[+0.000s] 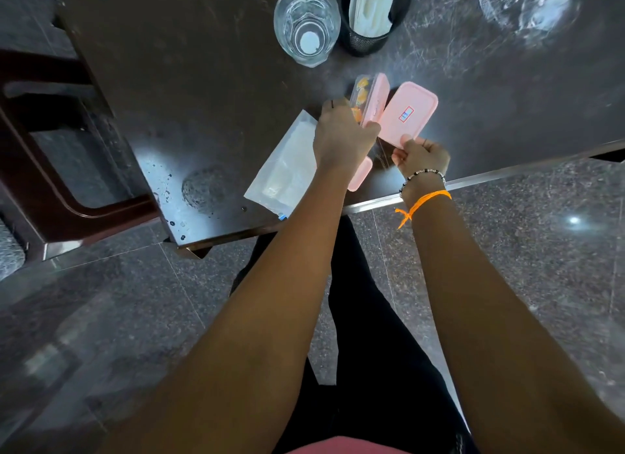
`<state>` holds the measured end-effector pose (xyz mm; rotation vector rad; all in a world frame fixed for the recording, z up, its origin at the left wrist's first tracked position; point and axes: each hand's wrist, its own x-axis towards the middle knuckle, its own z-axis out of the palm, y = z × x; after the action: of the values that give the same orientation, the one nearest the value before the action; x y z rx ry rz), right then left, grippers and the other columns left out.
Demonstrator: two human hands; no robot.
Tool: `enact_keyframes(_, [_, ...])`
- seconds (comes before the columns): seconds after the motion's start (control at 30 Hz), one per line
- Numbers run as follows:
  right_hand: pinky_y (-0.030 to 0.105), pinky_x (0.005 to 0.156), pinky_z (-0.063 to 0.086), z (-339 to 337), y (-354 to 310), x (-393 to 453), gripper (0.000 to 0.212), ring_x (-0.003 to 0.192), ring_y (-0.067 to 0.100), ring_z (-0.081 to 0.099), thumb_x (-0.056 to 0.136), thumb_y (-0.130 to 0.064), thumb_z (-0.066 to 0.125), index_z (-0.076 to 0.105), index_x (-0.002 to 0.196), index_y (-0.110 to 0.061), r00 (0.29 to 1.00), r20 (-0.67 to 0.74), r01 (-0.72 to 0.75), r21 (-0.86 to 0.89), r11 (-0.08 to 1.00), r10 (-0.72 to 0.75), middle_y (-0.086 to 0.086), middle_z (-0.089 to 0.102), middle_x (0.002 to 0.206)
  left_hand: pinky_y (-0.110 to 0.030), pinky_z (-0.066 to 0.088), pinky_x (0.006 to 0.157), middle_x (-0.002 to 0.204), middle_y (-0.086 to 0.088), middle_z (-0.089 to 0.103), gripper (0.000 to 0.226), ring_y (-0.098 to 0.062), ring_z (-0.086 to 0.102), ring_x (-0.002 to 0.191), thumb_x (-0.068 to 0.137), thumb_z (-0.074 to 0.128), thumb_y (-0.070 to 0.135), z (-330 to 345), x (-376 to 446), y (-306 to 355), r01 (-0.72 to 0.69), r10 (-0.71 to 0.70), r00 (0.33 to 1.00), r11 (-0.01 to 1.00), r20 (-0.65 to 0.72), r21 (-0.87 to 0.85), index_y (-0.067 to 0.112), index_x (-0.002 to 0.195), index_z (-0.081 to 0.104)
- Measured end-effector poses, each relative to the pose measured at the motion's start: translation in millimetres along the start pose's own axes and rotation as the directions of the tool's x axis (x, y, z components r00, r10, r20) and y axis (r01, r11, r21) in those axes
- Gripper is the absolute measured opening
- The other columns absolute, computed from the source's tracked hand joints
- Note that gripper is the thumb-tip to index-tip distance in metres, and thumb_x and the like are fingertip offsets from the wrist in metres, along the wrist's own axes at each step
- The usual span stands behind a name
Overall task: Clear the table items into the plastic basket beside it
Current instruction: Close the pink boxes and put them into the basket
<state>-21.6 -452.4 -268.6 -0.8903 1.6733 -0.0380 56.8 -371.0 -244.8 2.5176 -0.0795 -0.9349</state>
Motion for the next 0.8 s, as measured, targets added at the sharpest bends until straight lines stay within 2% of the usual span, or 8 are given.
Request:
enact_keyframes(0.1, [0.016,0.046,0.050,4,-2,-17,0.025,0.047,0.010,0.051,0.089,-0.001,0.055,0.045,0.068,-0.011,0.999,0.035,0.038,0.071,0.997,-0.041,0.008,0.051,0.062,-0.034,0.053,0.084,0.112,-0.009,0.061,0.048,-0.023,0.060,0.103,0.073,0.069,0.032,-19,-11,-11,0.073,-0.082,0.996,0.977,-0.034,-0.203,0.009,0.113,0.057])
enact_keyframes(0.3, [0.015,0.047,0.052,20,4,-59,0.028,0.045,0.008,0.051,0.091,0.001,0.051,0.046,0.066,-0.012,0.972,0.216,0.089,0.024,0.996,-0.092,0.007,0.050,0.060,-0.017,0.044,0.078,0.105,-0.006,0.071,0.033,-0.016,0.063,0.091,0.080,0.062,0.022,-66,-40,-67,0.240,-0.278,0.961,0.841,-0.006,-0.485,0.011,0.111,0.067])
enact_keyframes(0.4, [0.017,0.048,0.052,46,11,-88,0.030,0.053,0.014,0.050,0.091,0.002,0.049,0.047,0.065,-0.012,0.952,0.296,0.091,-0.036,0.995,-0.076,0.002,0.055,0.052,-0.035,0.052,0.092,0.107,-0.008,0.072,0.029,-0.023,0.066,0.098,0.084,0.057,0.021,-91,-52,-109,0.328,-0.398,0.917,0.702,0.035,-0.632,0.011,0.110,0.067])
enact_keyframes(0.47, [0.016,0.051,0.055,64,15,-108,0.028,0.056,0.015,0.051,0.092,0.000,0.049,0.048,0.066,-0.013,0.930,0.362,0.107,-0.088,0.990,-0.068,0.004,0.057,0.059,-0.039,0.053,0.093,0.111,-0.007,0.070,0.032,-0.022,0.068,0.096,0.086,0.055,0.021,-108,-59,-133,0.349,-0.452,0.891,0.622,0.042,-0.701,0.011,0.116,0.062])
enact_keyframes(0.53, [0.015,0.055,0.055,87,22,-133,0.027,0.059,0.015,0.052,0.092,-0.003,0.050,0.049,0.068,-0.014,0.898,0.434,0.153,-0.159,0.975,-0.070,0.006,0.054,0.069,-0.031,0.055,0.089,0.114,-0.004,0.067,0.033,-0.013,0.068,0.086,0.087,0.055,0.024,-127,-65,-158,0.347,-0.509,0.860,0.548,0.026,-0.761,0.014,0.119,0.054])
enact_keyframes(0.6, [0.013,0.054,0.054,114,28,-160,0.025,0.059,0.015,0.052,0.092,-0.004,0.050,0.051,0.069,-0.015,0.869,0.489,0.193,-0.206,0.959,-0.070,0.006,0.055,0.071,-0.027,0.055,0.086,0.109,-0.002,0.066,0.024,-0.010,0.066,0.083,0.087,0.057,0.024,-149,-72,-183,0.321,-0.564,0.826,0.476,-0.004,-0.818,0.018,0.110,0.053])
enact_keyframes(0.7, [0.012,0.053,0.052,156,38,-204,0.025,0.059,0.014,0.053,0.091,-0.005,0.051,0.053,0.070,-0.017,0.812,0.578,0.276,-0.261,0.925,-0.079,0.005,0.055,0.068,-0.031,0.052,0.085,0.081,0.002,0.065,0.005,-0.010,0.061,0.076,0.086,0.058,0.021,-189,-82,-218,0.233,-0.633,0.771,0.374,-0.063,-0.898,0.021,0.084,0.054])
enact_keyframes(0.8, [0.012,0.052,0.053,201,51,-249,0.023,0.059,0.012,0.055,0.091,-0.005,0.052,0.055,0.072,-0.018,0.745,0.665,0.321,-0.285,0.903,-0.055,0.005,0.057,0.070,-0.032,0.053,0.082,0.069,0.003,0.063,0.014,-0.013,0.062,0.072,0.086,0.058,0.017,-235,-91,-257,0.127,-0.672,0.733,0.291,-0.108,-0.948,0.018,0.073,0.055])
